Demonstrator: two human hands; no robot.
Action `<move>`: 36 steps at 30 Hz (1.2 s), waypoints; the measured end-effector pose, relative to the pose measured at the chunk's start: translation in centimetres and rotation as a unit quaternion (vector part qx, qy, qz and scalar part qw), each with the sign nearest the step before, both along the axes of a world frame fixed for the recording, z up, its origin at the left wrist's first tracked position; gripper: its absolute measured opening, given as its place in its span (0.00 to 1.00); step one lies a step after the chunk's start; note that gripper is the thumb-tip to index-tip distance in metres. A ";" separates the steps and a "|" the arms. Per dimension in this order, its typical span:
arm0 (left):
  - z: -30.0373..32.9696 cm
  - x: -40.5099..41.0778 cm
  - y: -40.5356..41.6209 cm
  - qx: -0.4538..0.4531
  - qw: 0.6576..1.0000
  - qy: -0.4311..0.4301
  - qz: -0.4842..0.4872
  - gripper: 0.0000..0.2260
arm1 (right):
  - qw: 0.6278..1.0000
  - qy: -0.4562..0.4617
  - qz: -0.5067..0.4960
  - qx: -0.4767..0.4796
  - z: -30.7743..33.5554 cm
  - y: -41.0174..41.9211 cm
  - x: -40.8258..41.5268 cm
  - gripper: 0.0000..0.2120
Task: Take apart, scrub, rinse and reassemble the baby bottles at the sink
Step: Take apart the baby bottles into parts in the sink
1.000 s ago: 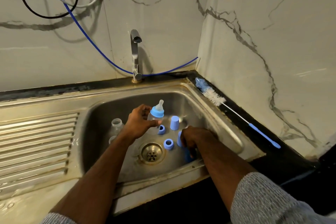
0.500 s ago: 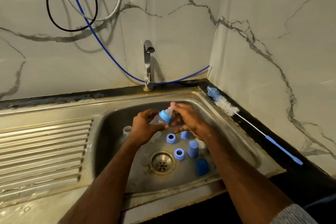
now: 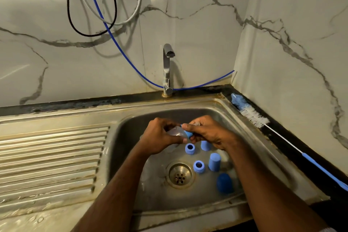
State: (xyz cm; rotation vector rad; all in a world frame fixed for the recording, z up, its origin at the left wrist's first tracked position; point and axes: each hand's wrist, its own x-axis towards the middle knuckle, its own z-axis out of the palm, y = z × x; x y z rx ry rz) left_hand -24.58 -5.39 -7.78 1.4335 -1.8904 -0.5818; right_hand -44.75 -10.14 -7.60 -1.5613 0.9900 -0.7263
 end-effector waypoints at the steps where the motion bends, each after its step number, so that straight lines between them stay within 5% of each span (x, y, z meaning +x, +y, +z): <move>1: 0.0 0.2 -0.1 0.005 1.000 0.007 -0.001 0.17 | 1.000 -0.002 0.000 -0.014 -0.1 0.0 0.1 0.13; 7: -0.3 1.3 0.4 0.066 0.994 0.086 -0.031 0.15 | 0.999 -0.002 0.011 -0.053 -0.2 0.4 0.5 0.19; 14: -0.3 2.0 1.8 0.176 0.943 0.279 -0.050 0.17 | 0.993 -0.089 0.066 -0.047 0.1 0.9 0.3 0.18; 19: -0.3 1.9 1.3 0.130 0.952 0.274 -0.027 0.18 | 0.986 -0.163 0.044 0.005 0.5 1.3 0.7 0.31; 24: -0.6 1.7 0.8 0.136 0.961 0.240 -0.013 0.19 | 0.995 -0.019 -0.068 -0.070 0.3 1.3 1.9 0.23; 30: -0.7 1.7 0.6 0.141 0.955 0.261 -0.012 0.15 | 0.982 -0.186 0.024 0.002 0.1 0.8 1.1 0.28; 36: -0.8 1.6 0.7 0.144 0.960 0.241 -0.006 0.10 | 0.995 -0.046 -0.070 -0.048 0.1 1.2 1.9 0.25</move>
